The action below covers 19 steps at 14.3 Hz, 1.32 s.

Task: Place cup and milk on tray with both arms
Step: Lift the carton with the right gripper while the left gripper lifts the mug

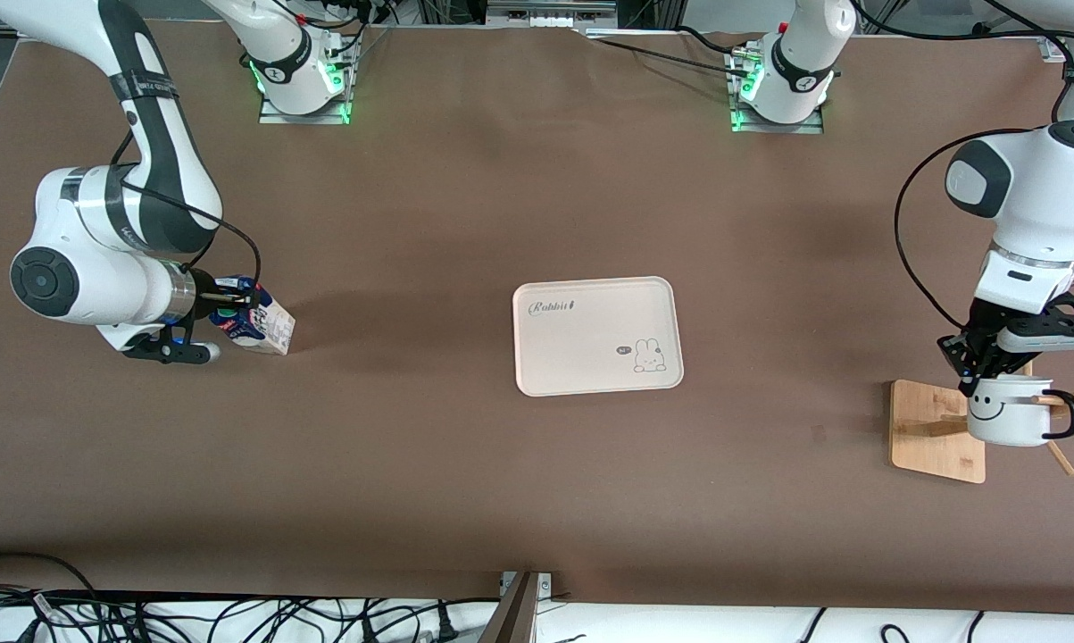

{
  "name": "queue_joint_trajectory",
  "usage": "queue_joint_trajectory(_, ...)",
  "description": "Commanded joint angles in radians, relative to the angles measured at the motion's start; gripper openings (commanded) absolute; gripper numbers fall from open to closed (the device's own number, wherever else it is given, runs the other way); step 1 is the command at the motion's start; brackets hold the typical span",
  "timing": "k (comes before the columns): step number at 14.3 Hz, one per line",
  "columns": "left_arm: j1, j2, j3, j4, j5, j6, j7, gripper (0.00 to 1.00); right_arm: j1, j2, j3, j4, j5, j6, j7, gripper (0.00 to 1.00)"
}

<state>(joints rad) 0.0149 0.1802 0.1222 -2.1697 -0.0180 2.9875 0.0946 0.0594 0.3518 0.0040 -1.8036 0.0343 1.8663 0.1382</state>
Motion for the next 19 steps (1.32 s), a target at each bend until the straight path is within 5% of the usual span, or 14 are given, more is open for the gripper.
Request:
queue_joint_trajectory(1,-0.007,0.015,0.005,0.016,0.024,-0.001,0.002,0.0,0.0,-0.031,0.007,-0.01,0.013,0.001,0.012,0.35)
queue_joint_trajectory(9,-0.029,-0.018,0.005,0.018,0.016,-0.008,-0.015,0.0,0.002,-0.178,0.096,0.044,0.065,0.001,0.012,0.35)
queue_joint_trajectory(15,-0.079,-0.054,0.004,0.018,0.012,-0.042,-0.035,0.0,0.002,-0.172,0.255,0.112,0.114,-0.009,0.0,0.35)
queue_joint_trajectory(19,-0.125,-0.054,-0.001,0.039,0.012,-0.044,-0.041,0.0,0.126,-0.091,0.263,0.216,0.075,-0.171,0.058,0.35)
